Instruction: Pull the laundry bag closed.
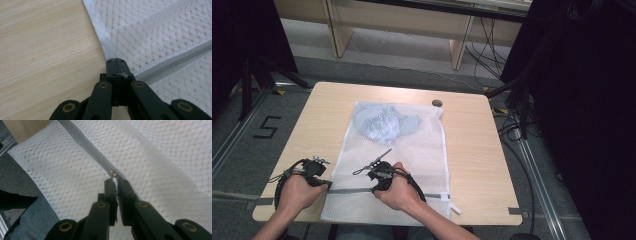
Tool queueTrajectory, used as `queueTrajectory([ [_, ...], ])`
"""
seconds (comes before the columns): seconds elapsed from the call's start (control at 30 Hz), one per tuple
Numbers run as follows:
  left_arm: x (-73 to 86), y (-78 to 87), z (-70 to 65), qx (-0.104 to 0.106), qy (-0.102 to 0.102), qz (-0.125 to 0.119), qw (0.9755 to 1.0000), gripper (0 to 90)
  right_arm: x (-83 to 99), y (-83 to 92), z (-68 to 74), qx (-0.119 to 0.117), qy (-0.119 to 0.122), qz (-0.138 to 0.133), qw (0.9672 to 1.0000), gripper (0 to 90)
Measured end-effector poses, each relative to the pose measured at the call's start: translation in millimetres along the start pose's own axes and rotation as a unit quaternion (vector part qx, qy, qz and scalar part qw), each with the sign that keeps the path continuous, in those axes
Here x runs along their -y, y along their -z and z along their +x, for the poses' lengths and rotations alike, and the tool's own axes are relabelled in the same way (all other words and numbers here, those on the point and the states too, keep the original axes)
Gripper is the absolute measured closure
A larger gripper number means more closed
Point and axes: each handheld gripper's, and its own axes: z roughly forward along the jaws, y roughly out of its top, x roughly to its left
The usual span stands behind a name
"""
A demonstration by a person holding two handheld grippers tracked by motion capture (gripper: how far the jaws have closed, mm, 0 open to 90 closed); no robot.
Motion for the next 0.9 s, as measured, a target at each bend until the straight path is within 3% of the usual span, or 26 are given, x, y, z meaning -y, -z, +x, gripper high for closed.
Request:
queueTrajectory([
  [0.03, 1.0, -0.4, -2.2, 0.003, 0.019, -0.002, 0.9998, 90.0, 0.4, 0.3, 0.1, -0.001, -0.003, -0.001, 1.0000, 87.0],
  [0.1, 1.0, -0.5, -2.4, 0.002, 0.016, -0.003, 0.9999, 90.0, 0.9, 0.8, -0.1, -0.004, -0.004, -0.002, 1.0000, 87.0],
  [0.13, -0.5, 0.1, -0.9, -0.002, -0.001, 0.000, 1.0000, 90.0, 1.1, 1.0, -0.1, -0.005, -0.005, -0.002, 1.0000, 87.0],
  [0.23, -0.1, -0.3, -2.8, -0.001, 0.012, -0.001, 0.9999, 90.0, 1.6, 1.4, -1.5, -0.001, -0.002, -0.003, 1.0000, 87.0],
  [0.33, 0.2, -0.2, -2.7, 0.000, 0.012, -0.002, 0.9999, 90.0, 2.2, 2.7, -3.0, -0.001, -0.004, -0.001, 1.0000, 87.0],
  [0.47, -0.2, -0.3, -1.1, -0.005, -0.008, -0.001, 1.0000, 90.0, 3.6, 3.9, -4.7, 0.000, -0.010, 0.001, 1.0000, 87.0],
  [0.63, -0.4, -0.3, -1.9, -0.001, 0.005, -0.001, 1.0000, 90.0, 5.1, 4.6, -6.5, 0.000, -0.011, 0.002, 0.9999, 87.0],
  [0.73, -0.2, -0.2, -0.6, -0.004, -0.008, -0.001, 1.0000, 90.0, 5.7, 6.0, -8.4, -0.001, -0.014, 0.005, 0.9999, 87.0],
  [0.9, -0.5, -0.3, -2.3, -0.007, -0.005, 0.000, 1.0000, 90.0, 6.9, 6.7, -10.3, 0.002, -0.013, 0.004, 0.9999, 87.0],
])
